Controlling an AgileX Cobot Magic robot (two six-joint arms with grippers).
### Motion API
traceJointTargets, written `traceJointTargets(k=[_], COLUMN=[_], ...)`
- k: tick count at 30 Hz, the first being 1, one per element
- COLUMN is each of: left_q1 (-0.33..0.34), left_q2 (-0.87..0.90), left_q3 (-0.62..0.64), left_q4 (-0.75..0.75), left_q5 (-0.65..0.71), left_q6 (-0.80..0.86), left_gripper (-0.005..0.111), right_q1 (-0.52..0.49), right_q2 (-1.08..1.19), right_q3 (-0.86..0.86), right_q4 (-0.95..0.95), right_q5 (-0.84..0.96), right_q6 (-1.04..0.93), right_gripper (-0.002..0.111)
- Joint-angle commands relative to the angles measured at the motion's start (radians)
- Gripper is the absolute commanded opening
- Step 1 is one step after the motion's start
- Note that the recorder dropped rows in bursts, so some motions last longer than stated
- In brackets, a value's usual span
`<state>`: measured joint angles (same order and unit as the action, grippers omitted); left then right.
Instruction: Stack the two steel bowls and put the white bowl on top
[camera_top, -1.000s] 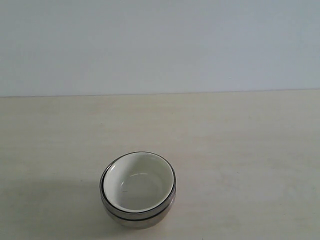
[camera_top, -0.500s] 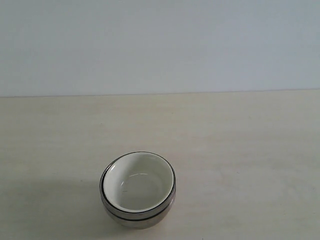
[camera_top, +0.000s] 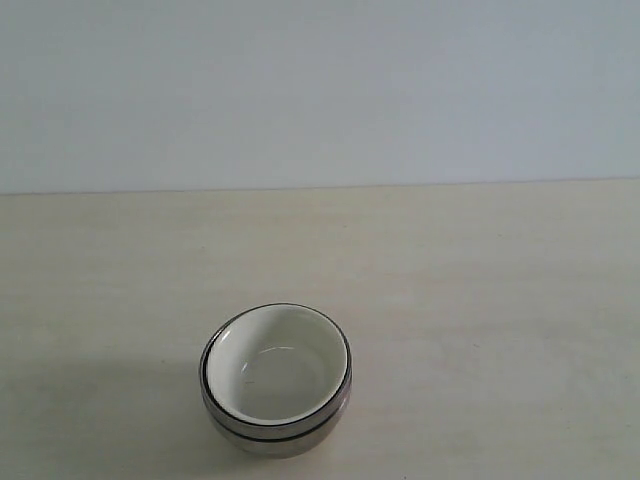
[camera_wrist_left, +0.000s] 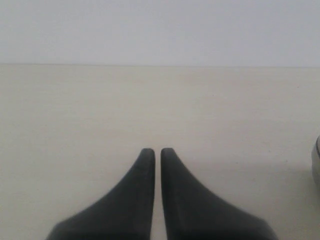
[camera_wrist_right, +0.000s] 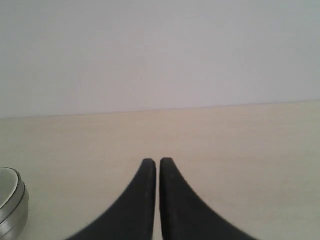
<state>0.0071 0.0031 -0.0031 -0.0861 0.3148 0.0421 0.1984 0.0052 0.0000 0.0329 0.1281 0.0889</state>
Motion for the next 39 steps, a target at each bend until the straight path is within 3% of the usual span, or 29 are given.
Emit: traceJointTargets(k=[1, 27, 34, 39], left_q1=[-0.005, -0.005, -0.005, -0.005], left_q2=[-0.003, -0.003, -0.003, -0.003], left_q3=[0.003, 0.003, 0.003, 0.003], left_q4=[0.0, 0.0, 0.0, 0.0], left_q5=[-0.007, -0.007, -0.007, -0.007], left_q6=[-0.005, -0.005, -0.005, -0.005], left_gripper=[0.004, 0.004, 0.004, 0.004], right_q1=[-0.008, -0.008, -0.008, -0.008], right_q2=[-0.005, -0.005, -0.005, -0.005], right_q3=[0.0, 0.0, 0.0, 0.0], right_q4=[0.089, 0.075, 0.057, 0.064], right_q5=[0.004, 0.02, 0.194, 0.205], right_q6=[-0.121, -0.143, -0.238, -0.186], right_gripper=[0.0, 0.0, 0.0, 0.0])
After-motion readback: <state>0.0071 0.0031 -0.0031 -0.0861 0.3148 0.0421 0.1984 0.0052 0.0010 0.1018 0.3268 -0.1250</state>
